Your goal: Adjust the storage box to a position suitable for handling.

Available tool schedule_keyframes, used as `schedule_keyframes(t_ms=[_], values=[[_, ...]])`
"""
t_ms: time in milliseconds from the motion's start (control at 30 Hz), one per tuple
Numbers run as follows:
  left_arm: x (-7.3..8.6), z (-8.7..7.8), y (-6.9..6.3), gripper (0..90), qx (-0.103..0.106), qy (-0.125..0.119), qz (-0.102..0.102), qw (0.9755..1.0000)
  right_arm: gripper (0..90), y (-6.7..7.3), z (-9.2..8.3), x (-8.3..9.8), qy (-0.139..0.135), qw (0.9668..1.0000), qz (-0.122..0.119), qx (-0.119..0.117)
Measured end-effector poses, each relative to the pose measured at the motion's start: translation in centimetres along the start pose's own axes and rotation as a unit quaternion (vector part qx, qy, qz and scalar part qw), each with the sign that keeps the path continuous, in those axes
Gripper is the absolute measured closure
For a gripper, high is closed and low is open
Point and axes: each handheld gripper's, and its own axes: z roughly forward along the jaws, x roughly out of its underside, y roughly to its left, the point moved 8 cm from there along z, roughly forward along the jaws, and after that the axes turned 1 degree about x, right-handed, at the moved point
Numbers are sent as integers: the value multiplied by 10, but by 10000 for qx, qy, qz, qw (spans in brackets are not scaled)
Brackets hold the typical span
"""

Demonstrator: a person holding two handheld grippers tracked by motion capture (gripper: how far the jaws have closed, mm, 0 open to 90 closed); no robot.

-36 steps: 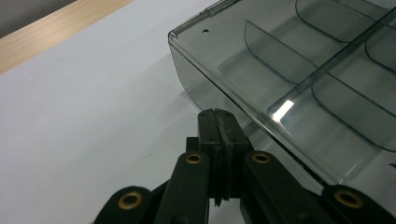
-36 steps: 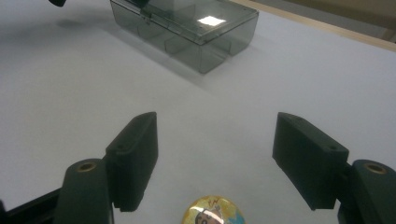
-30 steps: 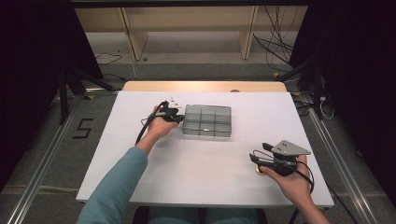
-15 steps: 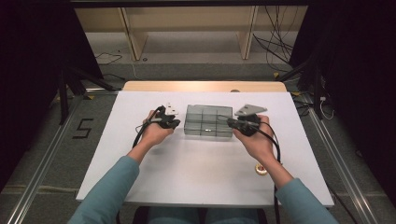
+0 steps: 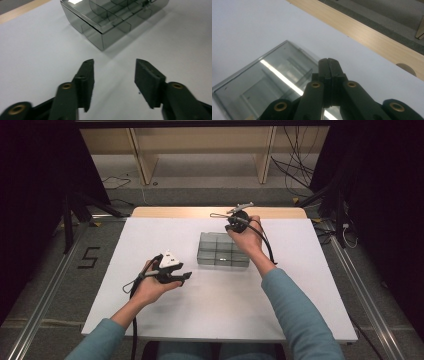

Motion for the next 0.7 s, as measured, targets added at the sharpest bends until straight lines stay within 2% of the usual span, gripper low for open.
schedule_keyframes(t_ms=[67, 200, 300, 400, 567, 700], values=[[5, -4, -5, 379, -7, 11, -2, 10000, 900, -1, 12, -9, 46, 10000, 51, 21], [13, -12, -18, 304, 42, 16, -88, 10000, 900, -3, 25, -16, 173, 9998, 44, 54], [17, -19, -26, 294, 99, -14, -102, 9999, 900, -6, 30, -17, 248, 9996, 50, 89], [19, -24, -32, 289, 172, -47, -115, 9998, 900, -13, 41, -14, 444, 9988, 68, 190], [27, -28, -34, 295, 152, 22, -33, 9999, 900, -19, 50, -11, 561, 9980, 196, 200], [31, -29, -35, 299, 145, 31, -51, 9999, 900, -20, 54, -10, 619, 9977, 203, 209]])
